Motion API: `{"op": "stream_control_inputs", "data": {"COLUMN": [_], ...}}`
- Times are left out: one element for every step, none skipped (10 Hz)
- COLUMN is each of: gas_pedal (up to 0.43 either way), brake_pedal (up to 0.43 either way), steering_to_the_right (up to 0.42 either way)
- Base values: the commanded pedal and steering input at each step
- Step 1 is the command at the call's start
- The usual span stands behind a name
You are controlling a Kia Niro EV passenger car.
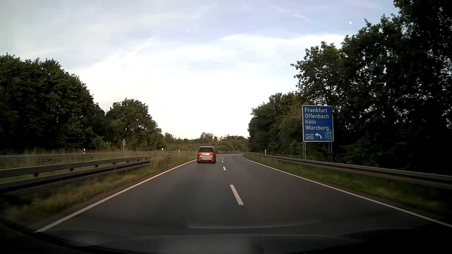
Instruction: Follow the waypoints while adhering to traffic rules and regulations
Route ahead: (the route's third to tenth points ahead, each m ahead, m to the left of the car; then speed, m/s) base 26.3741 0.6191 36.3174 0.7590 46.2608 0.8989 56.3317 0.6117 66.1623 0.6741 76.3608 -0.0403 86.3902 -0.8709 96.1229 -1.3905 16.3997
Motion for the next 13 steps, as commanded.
{"op": "stream_control_inputs", "data": {"gas_pedal": [0.772,0.772,0.760,0.720,0.669,0.650,0.642,0.520,0.441,0.287,0.047,0.000,0.000], "brake_pedal": [0.000,0.000,0.000,0.000,0.000,0.000,0.000,0.000,0.000,0.000,0.000,0.000,0.000], "steering_to_the_right": [0.021,0.021,0.020,0.018,0.012,0.003,-0.002,-0.006,-0.008,-0.008,-0.008,-0.009,-0.010]}}
